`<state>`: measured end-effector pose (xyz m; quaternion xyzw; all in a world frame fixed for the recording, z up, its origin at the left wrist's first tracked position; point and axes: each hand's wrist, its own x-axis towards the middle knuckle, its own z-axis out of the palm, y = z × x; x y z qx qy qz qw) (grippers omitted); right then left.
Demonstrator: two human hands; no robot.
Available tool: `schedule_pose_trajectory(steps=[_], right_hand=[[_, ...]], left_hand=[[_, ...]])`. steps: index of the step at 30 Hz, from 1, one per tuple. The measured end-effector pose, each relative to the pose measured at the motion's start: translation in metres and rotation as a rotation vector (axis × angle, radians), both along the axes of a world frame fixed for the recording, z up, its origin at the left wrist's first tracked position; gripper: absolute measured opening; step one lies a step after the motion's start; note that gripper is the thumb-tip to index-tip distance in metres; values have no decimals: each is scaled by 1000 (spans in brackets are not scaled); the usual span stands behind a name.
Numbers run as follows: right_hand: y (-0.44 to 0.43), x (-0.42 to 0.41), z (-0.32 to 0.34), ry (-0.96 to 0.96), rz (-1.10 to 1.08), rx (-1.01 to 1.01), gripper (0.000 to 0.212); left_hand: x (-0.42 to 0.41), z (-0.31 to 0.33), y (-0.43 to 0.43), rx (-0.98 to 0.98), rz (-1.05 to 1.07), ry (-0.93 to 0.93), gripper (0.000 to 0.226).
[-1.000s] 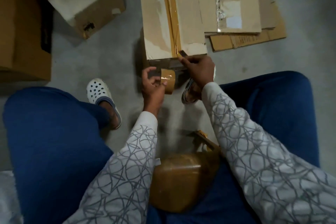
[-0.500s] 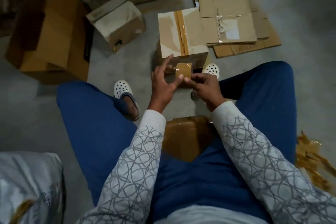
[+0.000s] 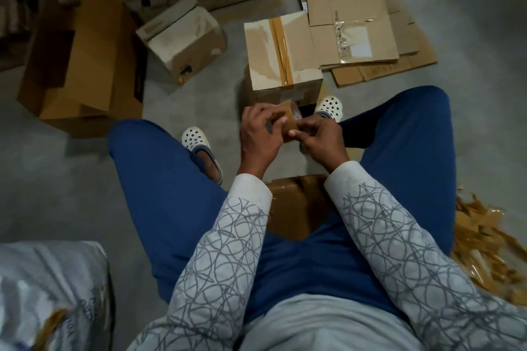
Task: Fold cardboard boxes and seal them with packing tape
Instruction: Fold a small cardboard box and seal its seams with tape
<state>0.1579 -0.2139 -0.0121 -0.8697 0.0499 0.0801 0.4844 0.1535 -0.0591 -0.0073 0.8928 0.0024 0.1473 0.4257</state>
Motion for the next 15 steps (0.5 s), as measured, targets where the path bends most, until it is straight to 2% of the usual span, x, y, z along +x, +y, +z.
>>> schedule_pose_trajectory(steps=[5,11,15], right_hand=[[2,-1,-2,-27,64,-99,25],[12,-4,-1,-72,142,-229,17],[19,-5,-3,-79,118,-334,15]], left_hand=[[6,-2,1,33,20,67,8],[9,-7,-6,126,-27,227,15],[3,-4,-11,87,-52,298,21]])
